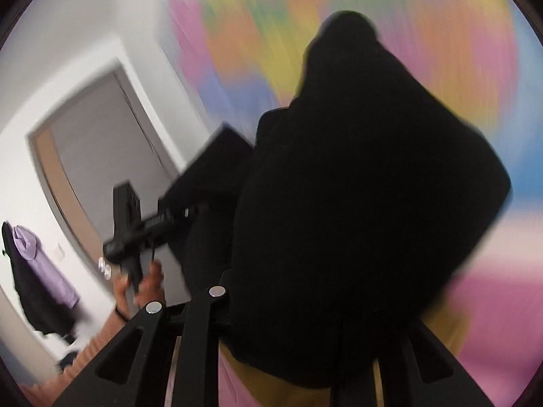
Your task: Fold large clothes
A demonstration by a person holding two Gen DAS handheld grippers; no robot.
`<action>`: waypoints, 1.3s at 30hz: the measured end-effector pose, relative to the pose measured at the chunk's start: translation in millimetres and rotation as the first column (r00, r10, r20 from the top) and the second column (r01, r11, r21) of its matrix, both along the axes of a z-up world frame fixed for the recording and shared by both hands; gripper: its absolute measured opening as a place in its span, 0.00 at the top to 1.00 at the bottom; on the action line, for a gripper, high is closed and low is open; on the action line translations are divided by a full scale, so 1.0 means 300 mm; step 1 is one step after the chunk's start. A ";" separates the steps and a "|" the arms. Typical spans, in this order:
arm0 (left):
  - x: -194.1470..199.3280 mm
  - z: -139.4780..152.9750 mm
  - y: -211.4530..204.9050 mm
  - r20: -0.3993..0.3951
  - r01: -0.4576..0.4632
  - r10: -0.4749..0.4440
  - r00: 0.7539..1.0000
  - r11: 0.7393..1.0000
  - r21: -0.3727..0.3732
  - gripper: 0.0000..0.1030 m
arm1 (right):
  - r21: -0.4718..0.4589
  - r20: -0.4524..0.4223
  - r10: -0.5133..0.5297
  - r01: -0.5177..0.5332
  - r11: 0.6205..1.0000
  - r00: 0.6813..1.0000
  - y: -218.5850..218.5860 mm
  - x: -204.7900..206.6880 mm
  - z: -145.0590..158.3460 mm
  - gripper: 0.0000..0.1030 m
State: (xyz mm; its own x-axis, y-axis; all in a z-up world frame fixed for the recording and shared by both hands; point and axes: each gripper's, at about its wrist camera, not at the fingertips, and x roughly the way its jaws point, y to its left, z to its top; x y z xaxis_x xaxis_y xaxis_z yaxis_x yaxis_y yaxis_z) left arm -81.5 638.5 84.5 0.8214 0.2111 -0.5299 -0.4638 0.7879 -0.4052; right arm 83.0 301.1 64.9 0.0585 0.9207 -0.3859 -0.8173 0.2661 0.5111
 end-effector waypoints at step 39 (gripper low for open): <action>-0.237 -0.138 -0.815 -0.219 -0.121 0.215 0.952 0.919 0.376 0.05 | -0.183 0.394 -0.132 0.219 0.958 0.910 -0.275 -0.418 -0.084 0.06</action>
